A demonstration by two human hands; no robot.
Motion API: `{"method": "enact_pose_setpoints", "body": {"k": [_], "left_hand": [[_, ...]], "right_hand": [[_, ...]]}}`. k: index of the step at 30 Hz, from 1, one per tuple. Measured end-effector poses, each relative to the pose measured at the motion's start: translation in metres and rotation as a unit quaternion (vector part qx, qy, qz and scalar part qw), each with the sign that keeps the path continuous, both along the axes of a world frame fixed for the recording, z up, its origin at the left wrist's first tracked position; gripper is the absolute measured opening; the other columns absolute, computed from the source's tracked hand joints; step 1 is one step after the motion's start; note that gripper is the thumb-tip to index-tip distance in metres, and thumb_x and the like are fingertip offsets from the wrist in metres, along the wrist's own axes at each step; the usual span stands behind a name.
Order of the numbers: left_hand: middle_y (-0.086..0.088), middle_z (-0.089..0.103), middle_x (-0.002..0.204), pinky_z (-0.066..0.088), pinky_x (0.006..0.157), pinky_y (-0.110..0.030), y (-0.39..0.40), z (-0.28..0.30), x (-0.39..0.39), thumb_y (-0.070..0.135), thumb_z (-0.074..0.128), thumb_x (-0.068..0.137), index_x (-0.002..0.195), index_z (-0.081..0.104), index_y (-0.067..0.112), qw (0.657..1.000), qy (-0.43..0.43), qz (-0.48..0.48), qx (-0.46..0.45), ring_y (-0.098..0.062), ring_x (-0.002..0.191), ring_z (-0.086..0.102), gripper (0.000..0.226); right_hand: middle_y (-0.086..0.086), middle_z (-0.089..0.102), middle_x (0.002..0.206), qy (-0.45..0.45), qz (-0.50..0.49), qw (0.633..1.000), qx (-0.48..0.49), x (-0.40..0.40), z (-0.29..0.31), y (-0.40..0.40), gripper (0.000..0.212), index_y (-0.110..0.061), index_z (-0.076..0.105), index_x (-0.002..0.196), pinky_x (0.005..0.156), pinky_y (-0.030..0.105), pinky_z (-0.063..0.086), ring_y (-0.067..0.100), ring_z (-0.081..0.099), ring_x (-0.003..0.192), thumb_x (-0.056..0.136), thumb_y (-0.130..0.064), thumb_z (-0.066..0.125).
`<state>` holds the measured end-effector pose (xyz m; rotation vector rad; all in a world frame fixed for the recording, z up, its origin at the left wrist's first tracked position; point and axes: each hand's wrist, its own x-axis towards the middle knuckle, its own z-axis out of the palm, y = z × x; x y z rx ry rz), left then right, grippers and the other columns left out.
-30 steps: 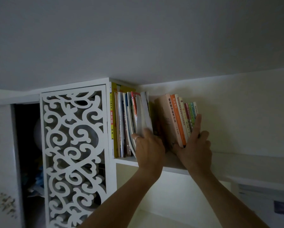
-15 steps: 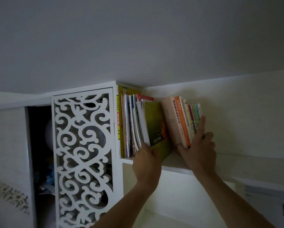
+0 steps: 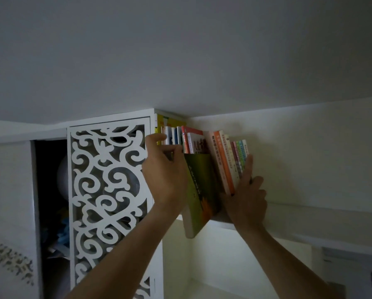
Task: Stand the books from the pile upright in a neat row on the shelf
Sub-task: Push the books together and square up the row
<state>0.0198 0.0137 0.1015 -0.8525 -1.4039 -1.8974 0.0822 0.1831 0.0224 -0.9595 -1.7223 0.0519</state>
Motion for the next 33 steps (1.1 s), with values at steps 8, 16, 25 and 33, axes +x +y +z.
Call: {"method": "enact_pose_setpoints", "body": {"k": [8, 16, 25, 33], "left_hand": [[0.022, 0.057, 0.087, 0.055, 0.074, -0.030, 0.001, 0.031, -0.009, 0.013, 0.065, 0.100, 0.114, 0.052, 0.019, 0.998, 0.060, 0.018, -0.031, 0.000, 0.081, 0.061, 0.020], [0.018, 0.054, 0.079, 0.041, 0.058, -0.008, 0.031, 0.054, -0.010, 0.005, 0.059, 0.098, 0.108, 0.058, 0.011, 0.997, 0.054, -0.013, -0.044, 0.002, 0.070, 0.054, 0.012], [0.007, 0.058, 0.085, 0.042, 0.063, -0.015, 0.049, 0.057, -0.004, 0.005, 0.057, 0.098, 0.111, 0.058, 0.007, 0.994, -0.041, -0.099, 0.013, -0.002, 0.073, 0.055, 0.014], [-0.005, 0.055, 0.129, 0.055, 0.096, -0.052, 0.049, 0.036, -0.020, 0.060, 0.024, 0.101, 0.107, 0.048, 0.035, 0.961, -0.116, -0.253, -0.002, -0.029, 0.114, 0.060, 0.035]], "right_hand": [[0.025, 0.050, 0.125, -0.054, -0.029, 0.998, -0.001, -0.023, 0.002, -0.013, 0.118, -0.017, -0.008, 0.162, 0.068, 0.042, 0.057, 0.038, 0.062, 0.092, 0.082, -0.075, 0.055], [0.016, -0.001, 0.168, -0.102, 0.154, 0.982, 0.031, 0.003, -0.018, 0.004, 0.092, -0.039, -0.017, 0.159, 0.120, 0.069, 0.013, 0.040, -0.001, 0.155, 0.086, -0.058, 0.035], [0.021, 0.050, 0.145, 0.067, 0.150, 0.971, 0.175, -0.005, -0.028, -0.040, 0.101, -0.039, 0.019, 0.150, 0.104, 0.062, 0.046, 0.044, 0.048, 0.135, 0.075, -0.044, 0.087], [0.012, 0.063, 0.096, 0.157, 0.147, 0.969, 0.122, -0.016, -0.008, -0.046, 0.025, -0.013, 0.067, 0.100, 0.069, 0.034, 0.052, 0.030, 0.061, 0.092, 0.090, -0.034, 0.076]]}}
